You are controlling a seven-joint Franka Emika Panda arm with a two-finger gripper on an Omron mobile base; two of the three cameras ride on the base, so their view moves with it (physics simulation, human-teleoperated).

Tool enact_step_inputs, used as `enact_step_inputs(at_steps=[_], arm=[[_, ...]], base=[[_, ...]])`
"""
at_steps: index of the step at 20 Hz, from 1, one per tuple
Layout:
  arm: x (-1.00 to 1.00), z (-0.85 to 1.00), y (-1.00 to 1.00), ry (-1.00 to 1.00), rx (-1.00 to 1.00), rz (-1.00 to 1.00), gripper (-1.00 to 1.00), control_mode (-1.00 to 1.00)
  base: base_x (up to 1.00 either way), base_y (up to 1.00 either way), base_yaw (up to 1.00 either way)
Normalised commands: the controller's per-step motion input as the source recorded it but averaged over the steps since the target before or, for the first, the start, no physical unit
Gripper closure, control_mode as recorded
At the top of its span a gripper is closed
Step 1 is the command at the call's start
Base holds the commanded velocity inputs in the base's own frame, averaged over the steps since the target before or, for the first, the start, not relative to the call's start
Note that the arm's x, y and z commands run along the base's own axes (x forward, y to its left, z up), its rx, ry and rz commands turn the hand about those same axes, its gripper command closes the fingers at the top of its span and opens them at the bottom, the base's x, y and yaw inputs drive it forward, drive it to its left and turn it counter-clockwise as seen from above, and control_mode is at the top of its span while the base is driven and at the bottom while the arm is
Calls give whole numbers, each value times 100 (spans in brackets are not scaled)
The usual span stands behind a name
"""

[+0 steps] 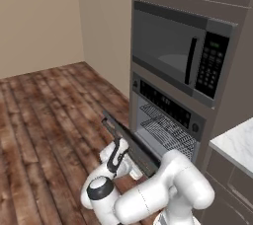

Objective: Place the fish on the top rack of the oven, and slide the tray back inside. Close the oven door.

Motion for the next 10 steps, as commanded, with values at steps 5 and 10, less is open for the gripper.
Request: enact_step_inputs(at_steps=[5, 10], arm=[[76, 54, -30, -12, -39, -33, -100, -100], [75, 57, -30, -13, -37, -33, -100, -100]], base=[[0, 0, 0], [0, 0, 0]])
